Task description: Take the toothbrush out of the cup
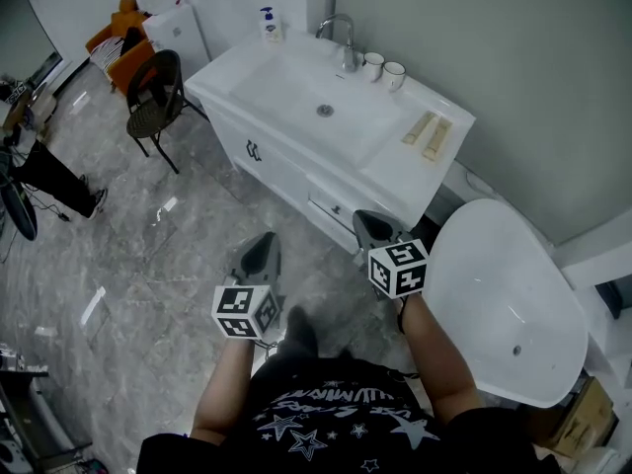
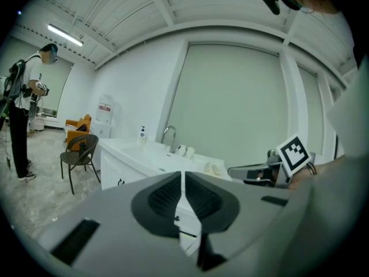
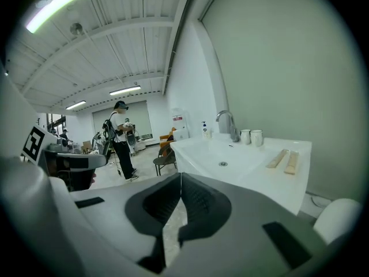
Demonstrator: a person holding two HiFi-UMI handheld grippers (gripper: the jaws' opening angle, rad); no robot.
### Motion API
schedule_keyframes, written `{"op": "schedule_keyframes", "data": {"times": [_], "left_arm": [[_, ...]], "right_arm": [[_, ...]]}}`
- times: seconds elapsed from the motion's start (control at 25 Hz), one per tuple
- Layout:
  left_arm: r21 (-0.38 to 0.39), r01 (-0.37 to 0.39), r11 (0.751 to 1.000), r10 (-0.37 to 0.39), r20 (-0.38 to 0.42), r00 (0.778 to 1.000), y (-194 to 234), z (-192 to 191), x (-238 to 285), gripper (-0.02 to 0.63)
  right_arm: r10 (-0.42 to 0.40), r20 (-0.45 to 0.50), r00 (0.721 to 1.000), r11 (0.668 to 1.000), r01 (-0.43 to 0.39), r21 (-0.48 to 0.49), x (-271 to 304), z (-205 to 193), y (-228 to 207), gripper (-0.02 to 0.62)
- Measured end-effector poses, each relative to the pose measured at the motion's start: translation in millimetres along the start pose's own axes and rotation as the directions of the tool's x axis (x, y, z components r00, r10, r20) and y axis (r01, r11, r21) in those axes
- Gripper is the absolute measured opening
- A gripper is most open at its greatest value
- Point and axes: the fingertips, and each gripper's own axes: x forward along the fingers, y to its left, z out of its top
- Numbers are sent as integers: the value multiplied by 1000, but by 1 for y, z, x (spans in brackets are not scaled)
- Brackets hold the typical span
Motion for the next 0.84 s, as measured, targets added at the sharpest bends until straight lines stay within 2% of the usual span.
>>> {"op": "schedule_keyframes", "data": {"times": [0.48,0.84], "left_arm": [[3,-44,999,44,24,999,-61,-33,-66,28],[-14,-50,999,50,27,998,-94,-52,-92,28]], "right_arm": [[58,-10,998,998,-58,-18,-73,-37,23,14],[61,-30,998,997,-62,-45,-112,-53,23,14]]}}
